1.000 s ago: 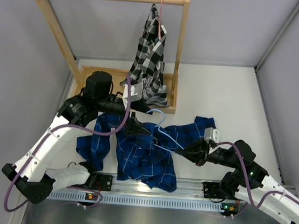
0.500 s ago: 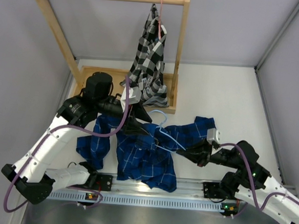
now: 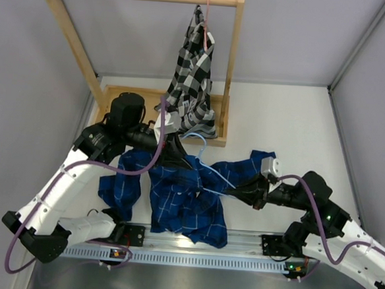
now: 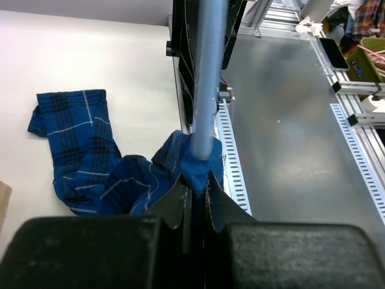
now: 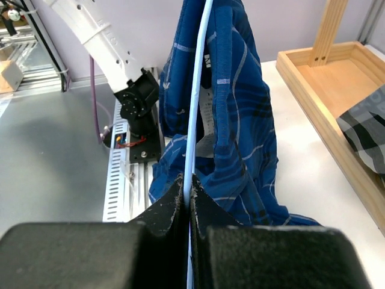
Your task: Place the shirt on the hanger
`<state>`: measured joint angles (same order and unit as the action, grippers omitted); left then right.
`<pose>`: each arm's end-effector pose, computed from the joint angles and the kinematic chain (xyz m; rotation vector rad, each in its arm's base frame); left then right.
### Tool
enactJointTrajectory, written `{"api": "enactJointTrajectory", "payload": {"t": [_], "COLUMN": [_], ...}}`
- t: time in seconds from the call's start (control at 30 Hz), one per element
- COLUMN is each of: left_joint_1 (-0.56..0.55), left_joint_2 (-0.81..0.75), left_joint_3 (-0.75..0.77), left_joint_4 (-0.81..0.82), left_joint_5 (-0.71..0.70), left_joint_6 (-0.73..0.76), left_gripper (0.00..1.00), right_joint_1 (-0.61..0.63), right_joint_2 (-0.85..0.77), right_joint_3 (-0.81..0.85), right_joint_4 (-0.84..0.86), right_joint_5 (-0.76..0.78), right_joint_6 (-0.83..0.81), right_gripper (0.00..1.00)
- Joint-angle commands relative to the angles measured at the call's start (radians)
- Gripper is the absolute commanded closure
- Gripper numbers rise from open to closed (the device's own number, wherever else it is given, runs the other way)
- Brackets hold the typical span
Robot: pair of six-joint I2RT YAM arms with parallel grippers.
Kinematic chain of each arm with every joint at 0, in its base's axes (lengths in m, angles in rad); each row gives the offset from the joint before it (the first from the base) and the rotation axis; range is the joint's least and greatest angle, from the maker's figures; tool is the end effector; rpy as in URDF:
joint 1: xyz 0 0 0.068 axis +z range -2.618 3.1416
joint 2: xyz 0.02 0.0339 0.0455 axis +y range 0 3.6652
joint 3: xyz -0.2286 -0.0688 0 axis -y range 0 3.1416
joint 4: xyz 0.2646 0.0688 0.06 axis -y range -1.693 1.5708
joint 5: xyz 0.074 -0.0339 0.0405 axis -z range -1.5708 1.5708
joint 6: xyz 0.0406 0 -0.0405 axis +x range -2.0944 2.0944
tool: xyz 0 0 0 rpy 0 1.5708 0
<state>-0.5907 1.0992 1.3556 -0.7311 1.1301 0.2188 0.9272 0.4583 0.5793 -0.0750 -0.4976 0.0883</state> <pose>0.1773 -0.1631 0.4005 1.4010 1.4332 -1.3755 0.0925 0.1556 0.3112 -1.0392 1.2865 1.1684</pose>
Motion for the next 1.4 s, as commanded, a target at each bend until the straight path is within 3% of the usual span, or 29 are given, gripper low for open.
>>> {"api": "enactJointTrajectory", "payload": {"t": [0.0, 0.2, 0.27, 0.3, 0.33, 0.4, 0.53, 0.6, 0.77, 0.87, 1.0, 1.13, 1.37], "left_joint_1": [-0.006, -0.004, -0.004, -0.004, -0.004, -0.006, -0.006, -0.006, -0.004, -0.006, -0.004, -0.004, -0.006], "left_joint_2": [-0.039, -0.102, -0.113, -0.128, -0.139, -0.160, -0.211, -0.219, -0.245, -0.257, -0.303, -0.334, -0.346], "left_joint_3": [-0.018, -0.052, -0.065, -0.076, -0.090, -0.125, -0.135, -0.124, -0.131, -0.168, -0.228, -0.279, -0.297], "left_joint_4": [0.002, 0.015, 0.041, 0.062, 0.084, 0.143, 0.183, 0.190, 0.236, 0.268, 0.334, 0.384, 0.394], "left_joint_5": [-0.050, -0.153, -0.182, -0.260, -0.309, -0.413, -0.556, -0.570, -0.673, -0.656, -0.710, -0.702, -0.671], "left_joint_6": [0.036, 0.077, 0.061, 0.039, 0.016, -0.045, -0.099, -0.133, -0.249, -0.282, -0.347, -0.386, -0.417], "left_gripper": [1.00, 1.00, 1.00, 1.00, 1.00, 1.00, 1.00, 1.00, 1.00, 1.00, 1.00, 1.00, 1.00], "right_joint_1": [0.009, 0.009, 0.009, 0.009, 0.009, 0.009, 0.009, 0.009, 0.009, 0.010, 0.030, 0.081, 0.166], "right_joint_2": [0.040, 0.062, 0.046, 0.042, 0.033, 0.005, -0.081, -0.108, -0.060, 0.051, 0.166, 0.322, 0.465], "right_joint_3": [0.114, 0.097, 0.079, 0.074, 0.071, 0.086, 0.119, 0.096, -0.062, -0.100, -0.194, -0.240, -0.220], "right_joint_4": [0.098, 0.127, 0.130, 0.124, 0.109, 0.064, -0.098, -0.103, 0.099, 0.173, 0.421, 0.579, 0.665], "right_joint_5": [-0.030, 0.037, 0.092, 0.118, 0.169, 0.232, 0.439, 0.476, 0.378, 0.366, 0.412, 0.415, 0.545], "right_joint_6": [-0.055, -0.048, -0.030, -0.019, -0.016, 0.002, 0.115, 0.272, 0.598, 0.672, 0.769, 0.791, 0.742], "right_gripper": [1.00, 0.97, 0.72, 0.51, 0.37, 0.25, 0.21, 0.22, 0.29, 0.33, 0.40, 0.41, 0.46]}}
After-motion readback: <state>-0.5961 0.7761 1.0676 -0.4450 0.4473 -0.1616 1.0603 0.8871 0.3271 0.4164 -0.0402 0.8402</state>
